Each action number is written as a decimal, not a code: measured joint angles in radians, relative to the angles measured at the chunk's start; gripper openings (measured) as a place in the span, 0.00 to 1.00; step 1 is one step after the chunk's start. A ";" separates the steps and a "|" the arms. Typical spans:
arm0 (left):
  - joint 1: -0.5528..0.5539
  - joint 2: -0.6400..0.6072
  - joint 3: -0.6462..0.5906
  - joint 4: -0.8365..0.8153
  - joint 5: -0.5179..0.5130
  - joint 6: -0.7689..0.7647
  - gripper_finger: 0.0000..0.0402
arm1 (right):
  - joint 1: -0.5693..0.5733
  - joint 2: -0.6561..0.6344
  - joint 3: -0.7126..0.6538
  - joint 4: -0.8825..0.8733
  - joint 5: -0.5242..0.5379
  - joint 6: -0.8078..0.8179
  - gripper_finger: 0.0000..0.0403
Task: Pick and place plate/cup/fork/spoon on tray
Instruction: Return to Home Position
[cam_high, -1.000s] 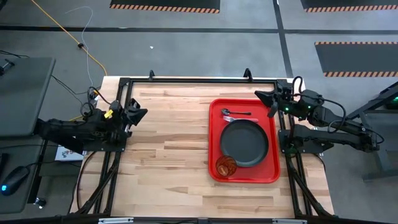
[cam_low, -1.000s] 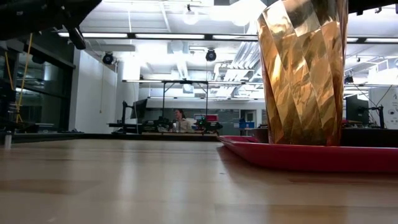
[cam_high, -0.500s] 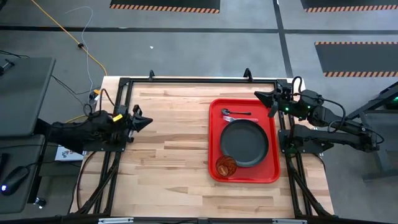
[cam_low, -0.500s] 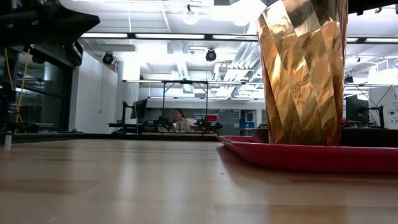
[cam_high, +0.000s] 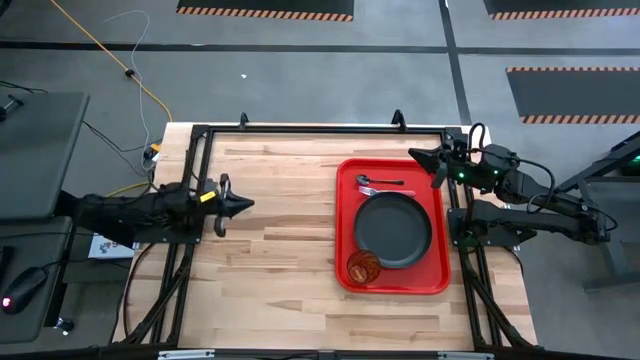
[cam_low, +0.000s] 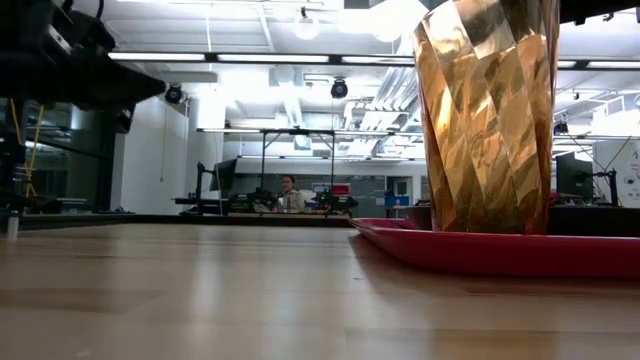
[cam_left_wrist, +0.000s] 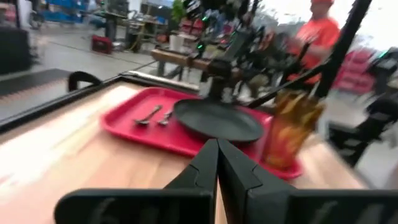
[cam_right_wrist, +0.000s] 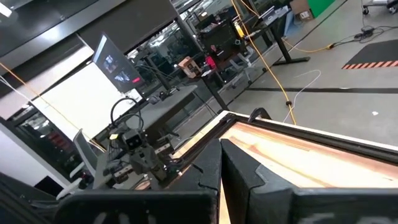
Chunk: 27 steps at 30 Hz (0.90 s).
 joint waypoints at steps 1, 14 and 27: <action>0.008 0.018 0.000 0.002 0.001 0.022 0.00 | 0.000 0.000 0.000 0.000 0.000 -0.001 0.00; 0.023 0.197 0.000 -0.014 0.071 0.031 0.00 | 0.000 -0.019 0.000 -0.046 -0.152 -0.023 0.00; 0.023 0.209 0.000 -0.013 0.071 0.032 0.00 | 0.046 -0.351 -0.147 -0.119 -0.182 -0.057 0.00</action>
